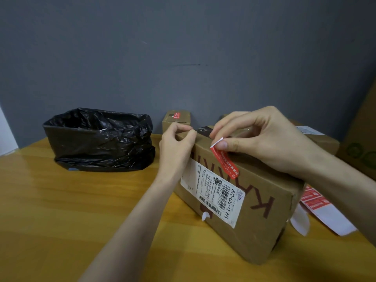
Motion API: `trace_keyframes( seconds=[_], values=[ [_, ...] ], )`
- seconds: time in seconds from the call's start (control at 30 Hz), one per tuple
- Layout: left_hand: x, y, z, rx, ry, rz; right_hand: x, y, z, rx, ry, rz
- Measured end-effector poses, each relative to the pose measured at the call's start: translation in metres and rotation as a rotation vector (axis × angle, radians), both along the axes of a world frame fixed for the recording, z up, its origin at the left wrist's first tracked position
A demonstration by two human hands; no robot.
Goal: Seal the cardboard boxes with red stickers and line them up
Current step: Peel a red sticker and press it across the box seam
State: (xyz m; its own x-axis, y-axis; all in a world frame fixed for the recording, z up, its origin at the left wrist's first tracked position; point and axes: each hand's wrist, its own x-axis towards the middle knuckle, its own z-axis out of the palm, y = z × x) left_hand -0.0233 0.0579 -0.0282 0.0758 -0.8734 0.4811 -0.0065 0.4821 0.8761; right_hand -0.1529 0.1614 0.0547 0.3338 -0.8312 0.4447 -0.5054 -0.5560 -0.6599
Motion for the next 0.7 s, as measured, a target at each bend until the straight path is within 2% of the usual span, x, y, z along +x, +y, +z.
trace_keyframes(
  seconds=[0.2, 0.33, 0.47, 0.6, 0.67, 0.7],
  values=[
    [0.0, -0.002, -0.001, 0.011, 0.011, -0.025, 0.001, 0.005, -0.001, -0.017, -0.062, 0.021],
    [0.001, -0.004, -0.004, 0.016, 0.023, -0.043, 0.004, 0.007, 0.0, 0.003, -0.184, 0.08],
    [0.003, -0.008, -0.002, 0.021, -0.036, -0.054, 0.005, 0.006, 0.001, 0.032, -0.245, 0.059],
    [0.009, -0.006, 0.016, -0.037, -0.274, 0.085, 0.002, 0.01, 0.01, 0.032, -0.221, 0.003],
    [0.013, 0.011, 0.042, -0.124, -0.252, 0.09, -0.003, 0.015, 0.016, 0.007, -0.17, -0.046],
    [0.015, 0.023, 0.056, -0.156, -0.203, 0.0, -0.006, 0.017, 0.019, -0.005, -0.136, -0.074]
  ],
)
